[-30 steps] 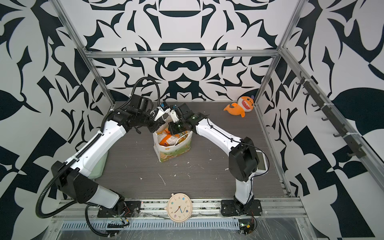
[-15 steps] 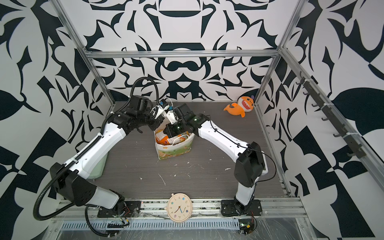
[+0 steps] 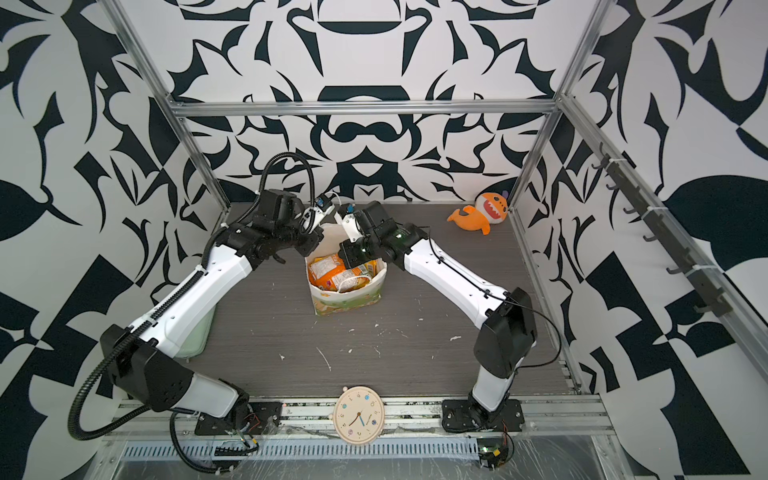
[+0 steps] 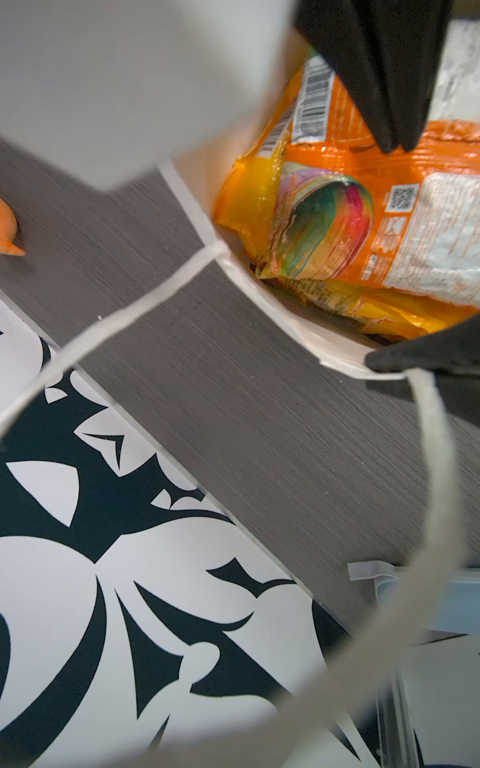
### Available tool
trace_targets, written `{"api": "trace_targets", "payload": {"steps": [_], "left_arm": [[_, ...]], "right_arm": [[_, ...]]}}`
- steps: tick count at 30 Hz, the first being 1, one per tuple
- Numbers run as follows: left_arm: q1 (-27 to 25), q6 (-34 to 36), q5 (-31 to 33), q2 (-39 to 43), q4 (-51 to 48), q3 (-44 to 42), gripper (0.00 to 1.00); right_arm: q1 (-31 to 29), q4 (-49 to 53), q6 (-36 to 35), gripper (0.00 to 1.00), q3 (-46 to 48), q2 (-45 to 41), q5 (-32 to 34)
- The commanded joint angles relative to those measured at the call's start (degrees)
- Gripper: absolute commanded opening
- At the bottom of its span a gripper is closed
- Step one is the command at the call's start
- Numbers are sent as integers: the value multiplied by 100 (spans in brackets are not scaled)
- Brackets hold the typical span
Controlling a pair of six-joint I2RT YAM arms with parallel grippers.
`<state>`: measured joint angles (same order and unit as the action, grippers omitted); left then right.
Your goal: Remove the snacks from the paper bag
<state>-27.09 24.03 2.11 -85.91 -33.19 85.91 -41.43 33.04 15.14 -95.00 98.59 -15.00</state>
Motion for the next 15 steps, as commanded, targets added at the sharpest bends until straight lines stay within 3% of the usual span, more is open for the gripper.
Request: {"api": "trace_targets", "payload": {"steps": [1, 7, 15], "left_arm": [[139, 130, 208, 36, 782, 615, 0], [407, 165, 8, -326, 881, 1025, 0], [566, 208, -171, -583, 724, 1555, 0]], "right_arm": [[-5, 29, -118, 15, -296, -216, 742], [92, 125, -132, 17, -1005, 481, 1371], [325, 338, -217, 17, -2543, 1602, 1404]]}}
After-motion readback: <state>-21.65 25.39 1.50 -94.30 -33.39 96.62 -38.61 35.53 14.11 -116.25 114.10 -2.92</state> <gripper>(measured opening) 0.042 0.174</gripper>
